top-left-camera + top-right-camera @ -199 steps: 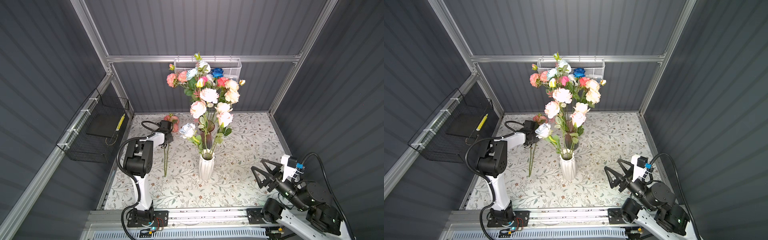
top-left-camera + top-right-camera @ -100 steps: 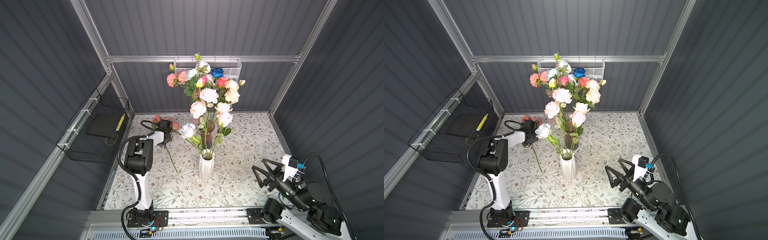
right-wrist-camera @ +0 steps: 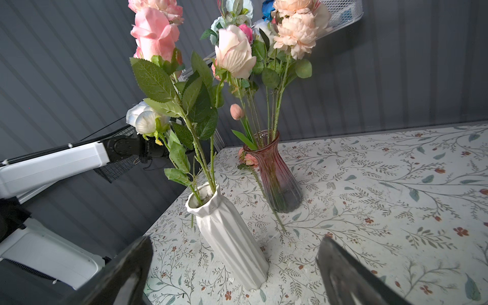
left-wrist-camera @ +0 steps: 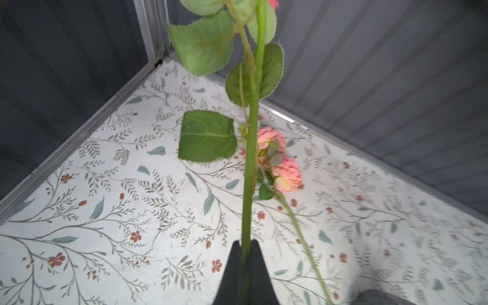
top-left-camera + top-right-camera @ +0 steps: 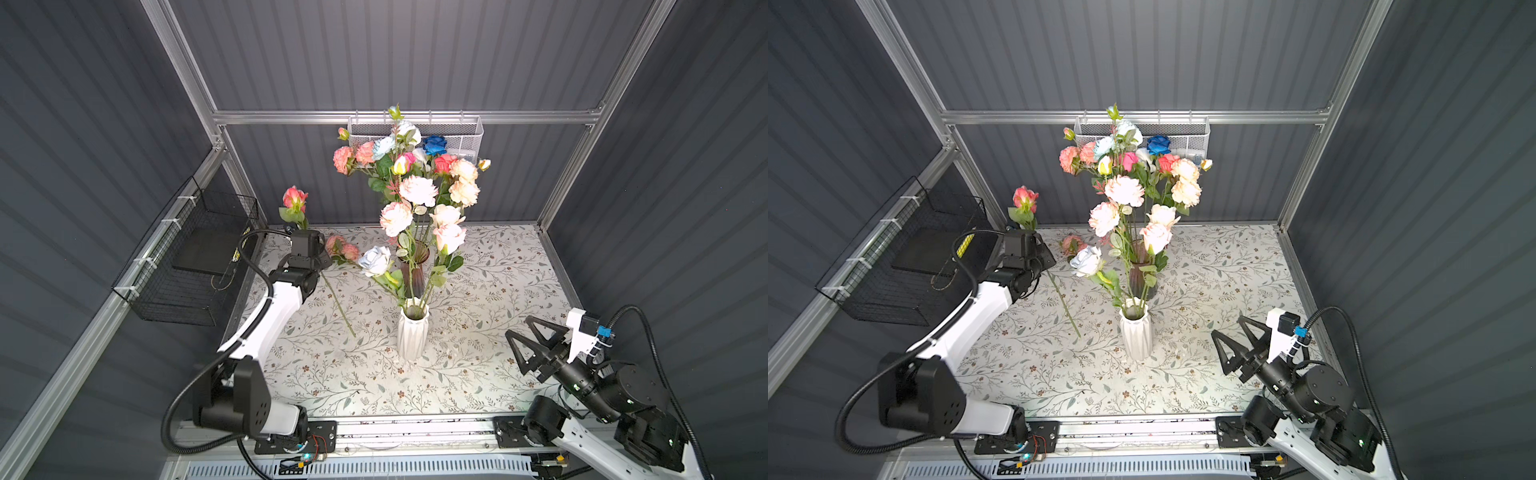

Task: Arrange the flowers into the vase
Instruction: 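Lift the pink rose high with the left gripper while right reaches toward it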

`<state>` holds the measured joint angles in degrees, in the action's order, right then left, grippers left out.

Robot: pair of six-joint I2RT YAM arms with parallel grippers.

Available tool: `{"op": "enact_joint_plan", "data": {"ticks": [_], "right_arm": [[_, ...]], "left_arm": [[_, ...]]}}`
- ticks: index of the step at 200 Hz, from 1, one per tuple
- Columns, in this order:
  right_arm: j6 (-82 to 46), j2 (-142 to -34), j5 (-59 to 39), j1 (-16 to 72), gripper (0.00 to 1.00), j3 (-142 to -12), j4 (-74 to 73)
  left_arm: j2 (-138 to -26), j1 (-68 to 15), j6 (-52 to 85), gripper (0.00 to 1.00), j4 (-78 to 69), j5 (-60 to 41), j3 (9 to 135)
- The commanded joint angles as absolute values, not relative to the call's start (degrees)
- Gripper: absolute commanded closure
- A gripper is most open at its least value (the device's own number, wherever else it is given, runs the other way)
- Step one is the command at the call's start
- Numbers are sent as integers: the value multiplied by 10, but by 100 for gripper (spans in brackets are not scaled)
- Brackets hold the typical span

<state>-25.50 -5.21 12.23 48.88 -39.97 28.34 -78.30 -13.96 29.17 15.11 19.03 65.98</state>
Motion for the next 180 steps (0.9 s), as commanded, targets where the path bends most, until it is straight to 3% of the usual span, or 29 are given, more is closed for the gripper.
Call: {"op": "enact_joint_plan", "data": {"ticks": [1,76,113,155,180], "right_arm": [[-255,-58,121,488,1,-416,271],[-228,-107,30,488,2,-453,249],[-207,-175,-81,488,7,-500,236],[-216,-280,-256,491,21,-556,208],[-222,-342,-259,548,20,-579,162]], "left_arm": [[-713,-198,278,100,177,221,654],[-468,-227,292,100,257,150,660],[-419,-228,285,100,237,12,702],[-373,-228,282,100,206,-149,741],[-362,-228,283,100,193,-225,743]]}}
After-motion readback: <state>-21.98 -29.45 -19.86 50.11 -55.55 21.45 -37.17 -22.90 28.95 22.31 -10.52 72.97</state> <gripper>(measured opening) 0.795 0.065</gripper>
